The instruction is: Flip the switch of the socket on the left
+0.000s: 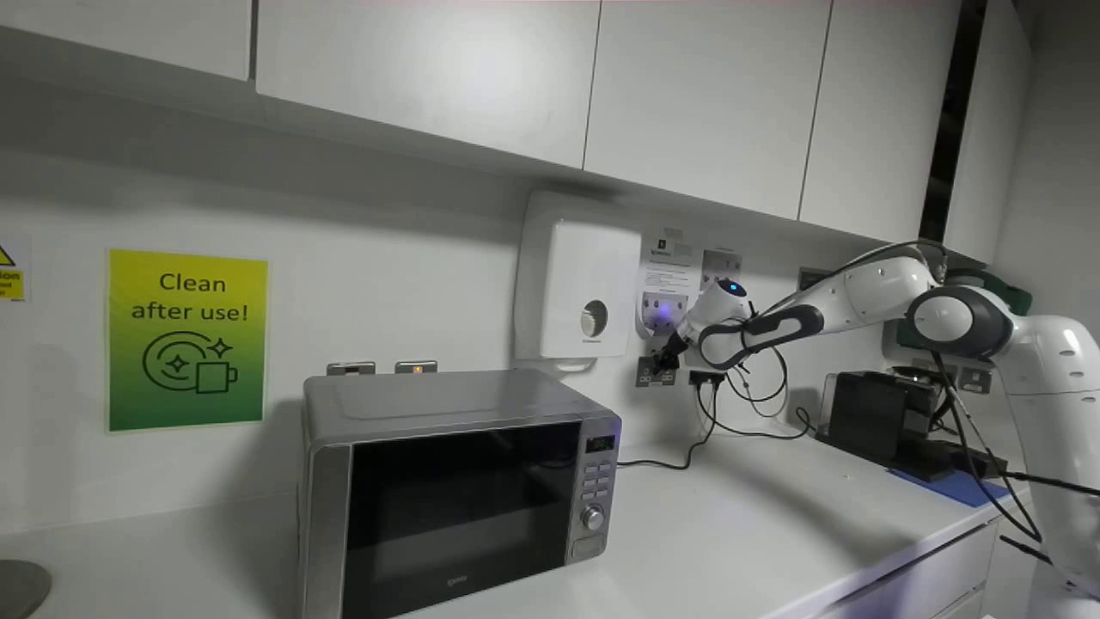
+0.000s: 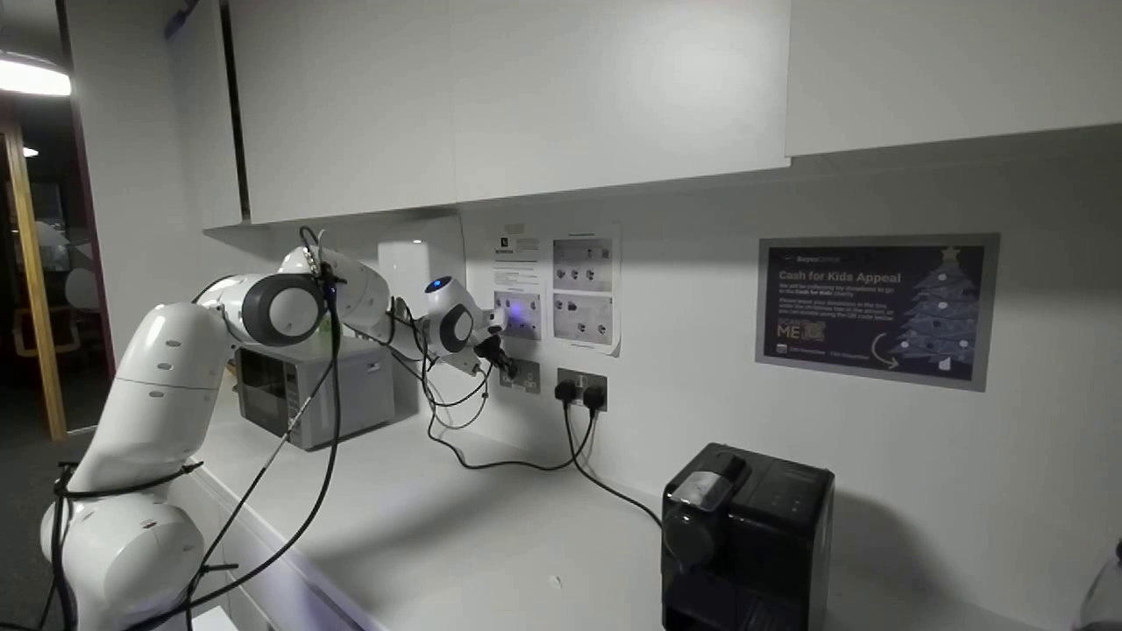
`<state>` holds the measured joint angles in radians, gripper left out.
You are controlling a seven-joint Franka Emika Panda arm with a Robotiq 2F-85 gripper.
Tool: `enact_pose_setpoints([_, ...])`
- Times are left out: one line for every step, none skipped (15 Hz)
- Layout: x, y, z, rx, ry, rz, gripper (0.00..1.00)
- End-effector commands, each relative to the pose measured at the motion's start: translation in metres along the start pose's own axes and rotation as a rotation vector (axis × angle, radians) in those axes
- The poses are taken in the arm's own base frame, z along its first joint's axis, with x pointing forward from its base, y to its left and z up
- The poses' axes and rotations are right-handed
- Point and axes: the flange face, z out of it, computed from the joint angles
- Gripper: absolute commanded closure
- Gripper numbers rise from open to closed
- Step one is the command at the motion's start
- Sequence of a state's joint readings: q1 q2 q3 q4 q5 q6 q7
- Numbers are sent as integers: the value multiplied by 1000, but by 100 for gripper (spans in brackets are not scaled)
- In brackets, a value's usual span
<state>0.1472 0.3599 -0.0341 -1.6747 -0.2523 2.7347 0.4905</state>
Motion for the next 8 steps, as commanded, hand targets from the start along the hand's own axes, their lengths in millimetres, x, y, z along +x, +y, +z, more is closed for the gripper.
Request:
enact_pose_setpoints([-1, 5, -12, -26, -45, -94, 100])
enact_pose_setpoints([-4, 6, -13, -27, -69, -119, 100])
enact_pose_setpoints([-8, 6, -15, -26, -91, -148, 100])
enact_pose_setpoints([-11, 6, -17, -25, -113, -176, 100])
enact_pose_setpoints([-12, 7, -19, -25, -130, -200, 100])
enact_pose_setpoints([-15, 7, -20, -25, -146, -228, 100])
enact_pose_setpoints([-18, 7, -23, -25, -157, -255, 100])
enact_pose_setpoints([-22, 6, -26, -18, -176, -289, 100])
